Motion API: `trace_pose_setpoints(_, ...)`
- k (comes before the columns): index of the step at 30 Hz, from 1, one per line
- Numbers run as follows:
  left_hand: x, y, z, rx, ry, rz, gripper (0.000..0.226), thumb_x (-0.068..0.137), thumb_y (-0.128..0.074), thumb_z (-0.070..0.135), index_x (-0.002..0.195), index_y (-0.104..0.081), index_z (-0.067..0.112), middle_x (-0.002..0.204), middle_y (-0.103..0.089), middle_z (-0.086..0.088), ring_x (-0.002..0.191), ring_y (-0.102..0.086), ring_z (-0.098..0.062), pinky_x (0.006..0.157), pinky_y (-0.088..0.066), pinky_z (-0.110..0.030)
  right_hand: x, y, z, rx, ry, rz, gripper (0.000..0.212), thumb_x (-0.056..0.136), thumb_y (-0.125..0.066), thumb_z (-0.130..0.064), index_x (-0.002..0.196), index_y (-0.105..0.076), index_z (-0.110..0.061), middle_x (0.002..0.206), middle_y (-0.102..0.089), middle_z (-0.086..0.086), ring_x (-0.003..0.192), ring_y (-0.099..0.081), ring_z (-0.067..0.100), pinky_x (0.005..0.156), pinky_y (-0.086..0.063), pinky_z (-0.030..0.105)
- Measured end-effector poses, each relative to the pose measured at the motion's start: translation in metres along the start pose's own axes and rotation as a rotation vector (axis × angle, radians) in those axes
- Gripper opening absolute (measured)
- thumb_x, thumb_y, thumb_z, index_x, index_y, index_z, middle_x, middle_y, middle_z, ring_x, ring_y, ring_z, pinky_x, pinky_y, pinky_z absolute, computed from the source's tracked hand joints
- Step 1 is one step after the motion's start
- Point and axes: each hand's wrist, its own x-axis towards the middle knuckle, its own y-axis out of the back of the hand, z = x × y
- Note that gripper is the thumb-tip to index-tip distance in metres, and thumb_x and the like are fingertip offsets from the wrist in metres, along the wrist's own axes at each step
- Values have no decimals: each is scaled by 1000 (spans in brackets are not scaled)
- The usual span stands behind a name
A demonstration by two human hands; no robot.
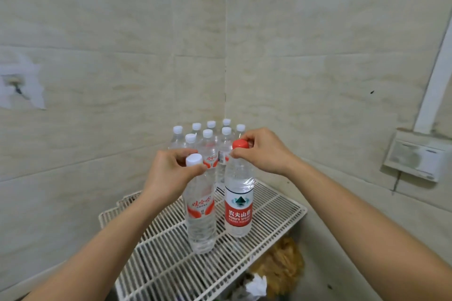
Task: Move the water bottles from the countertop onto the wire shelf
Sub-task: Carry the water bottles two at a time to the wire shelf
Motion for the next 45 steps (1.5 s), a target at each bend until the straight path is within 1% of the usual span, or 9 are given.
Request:
trace_pose_setpoints(11, 91, -116, -16, 61, 73, 137, 19, 72, -78, 16, 79, -74, 34, 66, -73, 15, 64, -65, 2, 62, -55, -23, 101, 30, 116, -9, 79, -89, 32, 73, -72, -23, 71, -57, 5, 58, -39, 0, 53, -34, 13, 53, -28, 30)
trace_pose_setpoints(15, 116, -144, -18, 139, 94, 187, 32, 73, -77, 17, 54, -63, 38, 65, -67, 6, 60, -58, -6, 58, -50, -24, 127, 26, 147, 30, 62, -118, 29, 72, -71, -24, 77, -62, 4, 62, -47, 1, 56, -40, 13, 55, -33, 29)
trace_pose_setpoints(19, 135, -162, -26, 196, 132, 206, 14, 74, -78, 20, 85, -73, 27, 63, -67, 8, 61, -58, -8, 65, -52, -32, 147, 19, 168, 33, 48, -137, 26, 69, -71, -27, 75, -65, -2, 60, -51, -1, 58, -46, 14, 56, -37, 30)
trace_pose_setpoints(21, 142, -165, -31, 225, 148, 215, 30, 74, -78, 22, 103, -73, 16, 74, -71, 6, 71, -64, -10, 74, -56, -35, 154, 15, 175, 43, 40, -145, 26, 68, -70, -29, 73, -64, -4, 58, -51, -3, 56, -47, 14, 56, -39, 31)
trace_pose_setpoints(24, 150, -168, -34, 225, 170, 234, 26, 73, -78, 22, 99, -73, 22, 85, -73, 1, 85, -69, -17, 84, -56, -42, 163, 10, 184, 61, 32, -164, 26, 68, -71, -29, 74, -65, -5, 60, -53, -3, 58, -49, 14, 59, -41, 32)
trace_pose_setpoints(27, 156, -171, -35, 228, 155, 236, 18, 74, -77, 18, 73, -67, 33, 77, -68, -1, 74, -63, -15, 77, -56, -43, 171, 6, 188, 61, 39, -190, 27, 69, -71, -30, 75, -66, -4, 61, -53, -2, 59, -48, 13, 59, -40, 31)
trace_pose_setpoints(32, 162, -173, -39, 227, 154, 243, 25, 75, -77, 16, 99, -74, 13, 55, -60, 13, 51, -52, 5, 53, -42, -14, 178, 3, 192, 77, 52, -229, 27, 69, -71, -28, 71, -62, -3, 58, -48, -5, 55, -44, 11, 58, -38, 31)
trace_pose_setpoints(38, 164, -172, -44, 241, 140, 221, 31, 77, -76, 16, 107, -70, 12, 38, -51, 18, 40, -49, 6, 49, -38, -11, 183, 2, 191, 43, 70, -280, 25, 72, -68, -28, 73, -60, -4, 60, -48, -5, 55, -43, 10, 57, -38, 30)
trace_pose_setpoints(45, 153, -177, -51, 255, 75, 237, 37, 79, -74, 23, 115, -66, 19, 90, -70, -3, 85, -62, -13, 77, -51, -28, 176, 1, 196, 46, 90, -264, 13, 77, -67, -30, 74, -61, -19, 65, -56, -8, 61, -52, 9, 62, -42, 31)
